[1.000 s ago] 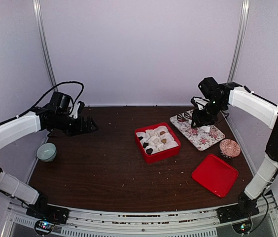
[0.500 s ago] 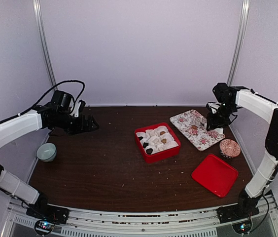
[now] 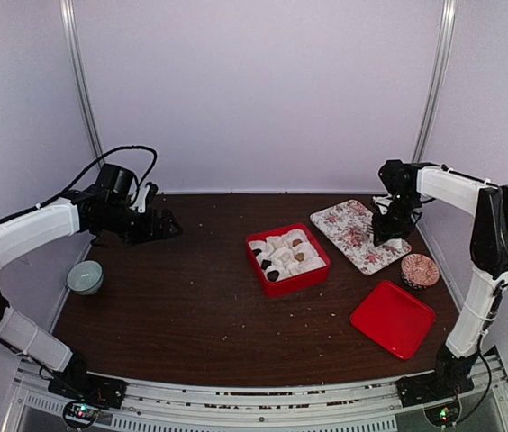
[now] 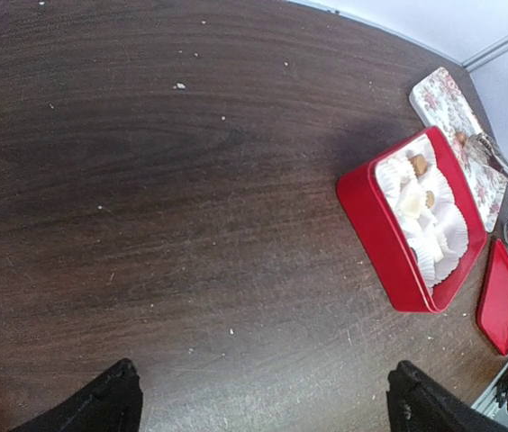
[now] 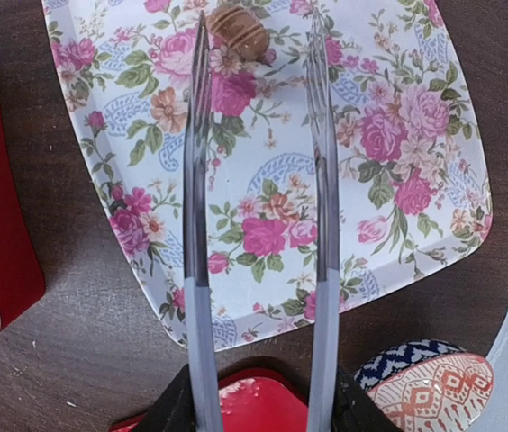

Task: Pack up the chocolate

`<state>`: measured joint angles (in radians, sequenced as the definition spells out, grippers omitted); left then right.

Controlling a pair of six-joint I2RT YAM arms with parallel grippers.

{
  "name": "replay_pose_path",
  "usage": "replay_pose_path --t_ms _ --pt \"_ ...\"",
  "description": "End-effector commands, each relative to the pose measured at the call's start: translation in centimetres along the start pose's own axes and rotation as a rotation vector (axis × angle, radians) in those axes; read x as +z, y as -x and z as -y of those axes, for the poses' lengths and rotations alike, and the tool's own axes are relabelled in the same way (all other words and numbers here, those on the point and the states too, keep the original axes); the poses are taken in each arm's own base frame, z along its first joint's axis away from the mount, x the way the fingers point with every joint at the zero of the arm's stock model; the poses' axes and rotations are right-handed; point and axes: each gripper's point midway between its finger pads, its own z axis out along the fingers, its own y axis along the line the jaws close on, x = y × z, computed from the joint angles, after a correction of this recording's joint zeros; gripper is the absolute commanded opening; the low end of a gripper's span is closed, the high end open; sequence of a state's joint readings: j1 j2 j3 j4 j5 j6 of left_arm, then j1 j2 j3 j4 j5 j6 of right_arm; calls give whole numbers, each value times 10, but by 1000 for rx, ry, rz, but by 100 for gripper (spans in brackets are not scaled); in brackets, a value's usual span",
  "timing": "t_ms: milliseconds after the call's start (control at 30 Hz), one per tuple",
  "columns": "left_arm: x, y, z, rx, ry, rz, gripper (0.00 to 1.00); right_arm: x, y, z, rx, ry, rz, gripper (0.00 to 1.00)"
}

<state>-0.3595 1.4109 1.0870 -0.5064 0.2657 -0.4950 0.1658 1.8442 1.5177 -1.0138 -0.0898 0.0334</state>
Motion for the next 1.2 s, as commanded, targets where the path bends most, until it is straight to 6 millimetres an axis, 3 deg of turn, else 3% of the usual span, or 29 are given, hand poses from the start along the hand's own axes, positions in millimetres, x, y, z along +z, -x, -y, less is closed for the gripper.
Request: replay_pose_path --t_ms 0,800,967,1167 --pt "-2 14 1 18 0 35 98 -5 23 6 -6 -41 50 43" --pt "-3 11 -2 18 5 36 98 7 34 1 -25 -24 13 33" --pt "-3 10 -1 20 4 37 98 1 30 1 -22 -23 17 27" --pt "-5 9 -1 23 0 40 98 -21 24 -1 -9 -7 53 22"
